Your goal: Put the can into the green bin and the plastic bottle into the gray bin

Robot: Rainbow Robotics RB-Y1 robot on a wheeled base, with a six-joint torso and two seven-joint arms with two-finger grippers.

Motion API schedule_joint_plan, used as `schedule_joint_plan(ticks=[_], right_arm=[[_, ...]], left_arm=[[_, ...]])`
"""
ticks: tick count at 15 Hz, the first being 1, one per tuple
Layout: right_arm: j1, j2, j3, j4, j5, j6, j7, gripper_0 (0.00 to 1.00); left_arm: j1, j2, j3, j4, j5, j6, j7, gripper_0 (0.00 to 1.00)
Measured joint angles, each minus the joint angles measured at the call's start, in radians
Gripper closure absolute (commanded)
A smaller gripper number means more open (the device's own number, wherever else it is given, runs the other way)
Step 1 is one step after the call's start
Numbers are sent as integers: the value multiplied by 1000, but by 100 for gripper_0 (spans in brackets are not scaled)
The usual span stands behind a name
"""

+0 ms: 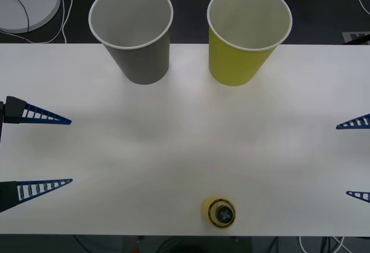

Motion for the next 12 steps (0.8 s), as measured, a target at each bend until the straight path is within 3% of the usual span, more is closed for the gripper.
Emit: schedule_joint_plan(ticks=[6,12], right_arm=[[-7,95,17,80,84,-98,29,0],[-67,121,181,201,91,-118,65,0]], left_arm=[[0,0,0,0,0,0,0,0],[0,0,0,0,0,0,0,0]])
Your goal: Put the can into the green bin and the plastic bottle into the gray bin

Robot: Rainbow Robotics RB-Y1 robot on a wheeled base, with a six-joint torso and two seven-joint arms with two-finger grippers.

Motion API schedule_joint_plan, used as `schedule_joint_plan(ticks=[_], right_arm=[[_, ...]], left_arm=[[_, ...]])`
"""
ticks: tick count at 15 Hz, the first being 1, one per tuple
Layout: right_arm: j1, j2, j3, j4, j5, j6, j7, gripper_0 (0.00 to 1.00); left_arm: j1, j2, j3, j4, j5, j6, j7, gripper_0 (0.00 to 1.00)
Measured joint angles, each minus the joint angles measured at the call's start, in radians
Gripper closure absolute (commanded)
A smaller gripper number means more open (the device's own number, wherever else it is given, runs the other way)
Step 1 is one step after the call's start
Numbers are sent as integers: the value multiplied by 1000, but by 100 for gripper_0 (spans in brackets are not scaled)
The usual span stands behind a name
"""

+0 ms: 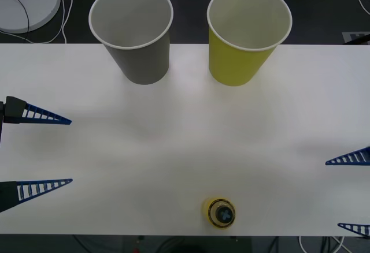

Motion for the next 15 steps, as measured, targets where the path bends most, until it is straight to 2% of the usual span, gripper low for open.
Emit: schedule_joint_plan(ticks=[4,10,13,15], right_arm=[[-55,21,122,77,-14,0,32,0],[-125,71,222,164,-18,2,96,0],[-146,80,283,187,-43,25,190,0],[-188,82,378,230,-93,35,268,0]], left_arm=[[0,0,0,0,0,0,0,0],[0,0,0,0,0,0,0,0],[0,0,0,0,0,0,0,0],[0,0,0,0,0,0,0,0]])
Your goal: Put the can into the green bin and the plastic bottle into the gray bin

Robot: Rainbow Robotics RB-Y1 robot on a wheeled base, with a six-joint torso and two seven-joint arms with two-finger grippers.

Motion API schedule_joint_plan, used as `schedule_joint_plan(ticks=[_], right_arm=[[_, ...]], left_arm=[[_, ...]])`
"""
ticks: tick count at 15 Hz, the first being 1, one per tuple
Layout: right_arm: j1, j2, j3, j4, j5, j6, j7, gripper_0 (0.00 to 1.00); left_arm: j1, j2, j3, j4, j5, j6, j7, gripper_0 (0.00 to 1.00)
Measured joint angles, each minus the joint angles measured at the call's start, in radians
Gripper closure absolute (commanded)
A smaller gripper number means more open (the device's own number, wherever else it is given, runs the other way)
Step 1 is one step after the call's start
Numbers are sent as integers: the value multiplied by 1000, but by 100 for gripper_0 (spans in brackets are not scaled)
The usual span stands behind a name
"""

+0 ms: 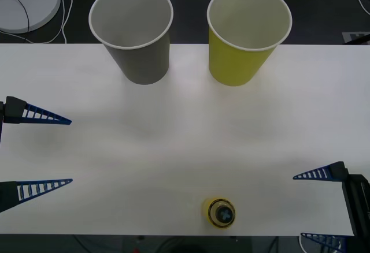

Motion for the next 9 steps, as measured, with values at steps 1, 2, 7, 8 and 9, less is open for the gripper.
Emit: schedule_joint_plan(ticks=[1,2,7,8,9], right_arm=[[-28,2,59,26,-32,5,41,0],[-56,6,116,50,-63,8,79,0],[-167,28,322,152,-169,10,231,0],[-175,30,333,157,-172,12,243,0],[-180,32,339,157,-172,13,249,0]], left_arm=[[0,0,0,0,0,0,0,0],[0,0,0,0,0,0,0,0],[0,0,0,0,0,0,0,0],[0,0,0,0,0,0,0,0],[0,0,0,0,0,0,0,0]])
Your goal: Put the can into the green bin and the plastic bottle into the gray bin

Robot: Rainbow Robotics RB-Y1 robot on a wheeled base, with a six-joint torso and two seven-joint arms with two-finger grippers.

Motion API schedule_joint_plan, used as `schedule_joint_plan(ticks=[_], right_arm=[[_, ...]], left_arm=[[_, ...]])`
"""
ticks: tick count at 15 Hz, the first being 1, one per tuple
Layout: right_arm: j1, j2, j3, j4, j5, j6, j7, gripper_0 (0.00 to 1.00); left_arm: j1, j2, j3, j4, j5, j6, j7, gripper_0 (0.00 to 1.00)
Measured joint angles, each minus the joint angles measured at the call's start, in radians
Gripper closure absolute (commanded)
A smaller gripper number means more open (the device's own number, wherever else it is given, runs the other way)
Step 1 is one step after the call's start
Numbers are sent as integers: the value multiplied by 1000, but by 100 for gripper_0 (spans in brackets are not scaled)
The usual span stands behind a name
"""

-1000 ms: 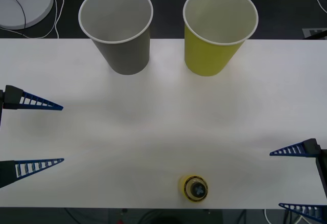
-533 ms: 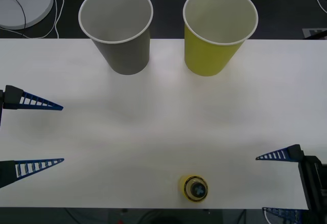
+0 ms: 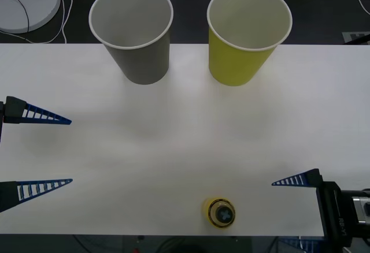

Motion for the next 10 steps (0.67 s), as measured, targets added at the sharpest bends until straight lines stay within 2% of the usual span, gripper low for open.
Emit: schedule_joint_plan(ticks=[10], right_arm=[[-59,50,63,0,0,35,-3,0]], left_arm=[[0,0,0,0,0,0,0,0]])
